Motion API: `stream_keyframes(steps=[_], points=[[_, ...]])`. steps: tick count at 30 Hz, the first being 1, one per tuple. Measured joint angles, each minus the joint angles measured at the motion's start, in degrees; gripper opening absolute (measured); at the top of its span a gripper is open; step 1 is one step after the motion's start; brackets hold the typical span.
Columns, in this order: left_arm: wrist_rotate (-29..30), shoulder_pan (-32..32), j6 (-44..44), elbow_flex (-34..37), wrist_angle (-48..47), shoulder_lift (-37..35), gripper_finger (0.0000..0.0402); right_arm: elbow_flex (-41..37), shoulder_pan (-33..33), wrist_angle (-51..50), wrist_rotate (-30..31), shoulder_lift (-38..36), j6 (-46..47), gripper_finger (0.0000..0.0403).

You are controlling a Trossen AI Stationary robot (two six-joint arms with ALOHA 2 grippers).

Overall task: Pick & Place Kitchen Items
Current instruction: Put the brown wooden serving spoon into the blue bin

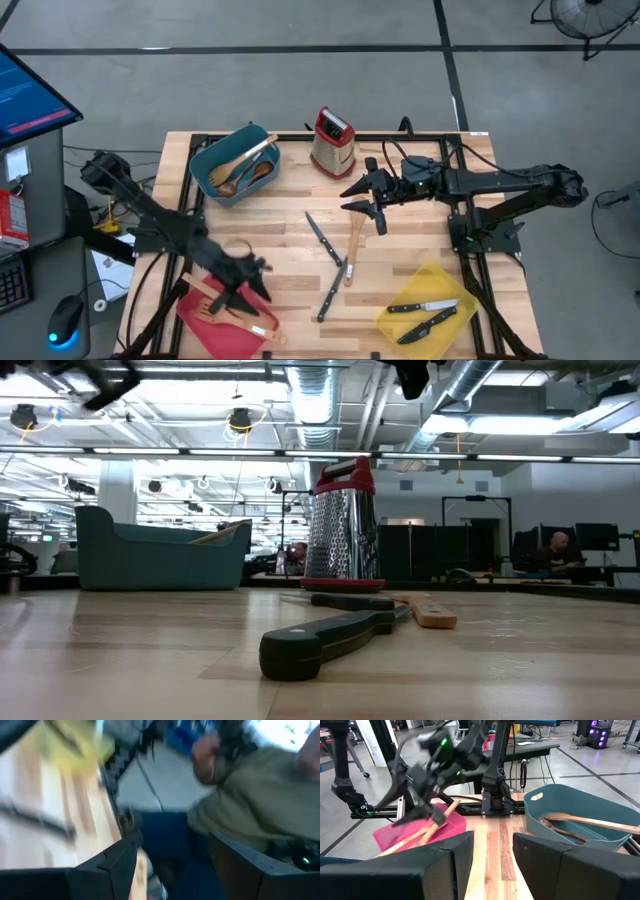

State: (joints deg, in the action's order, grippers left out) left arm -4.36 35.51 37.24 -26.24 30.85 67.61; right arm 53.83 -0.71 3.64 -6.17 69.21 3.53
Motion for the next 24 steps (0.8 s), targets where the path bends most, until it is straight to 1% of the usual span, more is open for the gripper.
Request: stream_keyframes(steps=[2, 4, 6, 8, 10, 13, 16, 18, 21, 24], points=[[2.09, -2.25, -4.31, 0.00, 0.12, -3.70, 0.0219, 0.00, 0.00, -0.15, 0.00, 0.00, 0.00, 0.0147], [4.11, -4.16, -10.57, 0.00, -0.89, -7.09, 0.0215, 0.00, 0.00, -1.25, 0.03, 0.00, 0.02, 0.0147], [5.09, -5.91, -17.32, 0.00, -3.77, -10.56, 0.0212, 0.00, 0.00, -3.37, 0.24, 0.00, 0.07, 0.0147], [7.27, -7.56, -23.69, -0.02, -8.05, -13.66, 0.0212, 0.00, 0.00, -6.04, 0.52, 0.00, 1.58, 0.0147], [12.40, -9.02, -29.89, 0.00, -11.17, -16.02, 0.0213, 0.00, -0.07, -9.31, 1.58, -0.01, 4.24, 0.0147], [24.58, -10.74, -37.69, 0.00, -11.86, -17.94, 0.0216, 0.01, -0.05, -14.41, 4.63, 0.30, 8.70, 0.0147], [36.82, -12.53, -39.96, 0.00, -11.58, -18.35, 0.0219, 0.00, 0.27, -20.26, 8.43, 0.55, 15.21, 0.0147], [42.92, -13.81, -39.91, 0.00, -11.65, -18.33, 0.0220, 0.07, 0.31, -23.27, 11.95, 1.21, 21.30, 0.0147], [47.56, -15.15, -39.48, 0.00, -11.63, -18.33, 0.0220, -0.07, 0.20, -28.70, 16.06, 2.78, 30.26, 0.0147], [49.97, -16.03, -38.22, 0.00, -11.54, -18.29, 0.0219, 0.08, 0.15, -30.42, 16.84, 5.86, 37.48, 0.0147]])
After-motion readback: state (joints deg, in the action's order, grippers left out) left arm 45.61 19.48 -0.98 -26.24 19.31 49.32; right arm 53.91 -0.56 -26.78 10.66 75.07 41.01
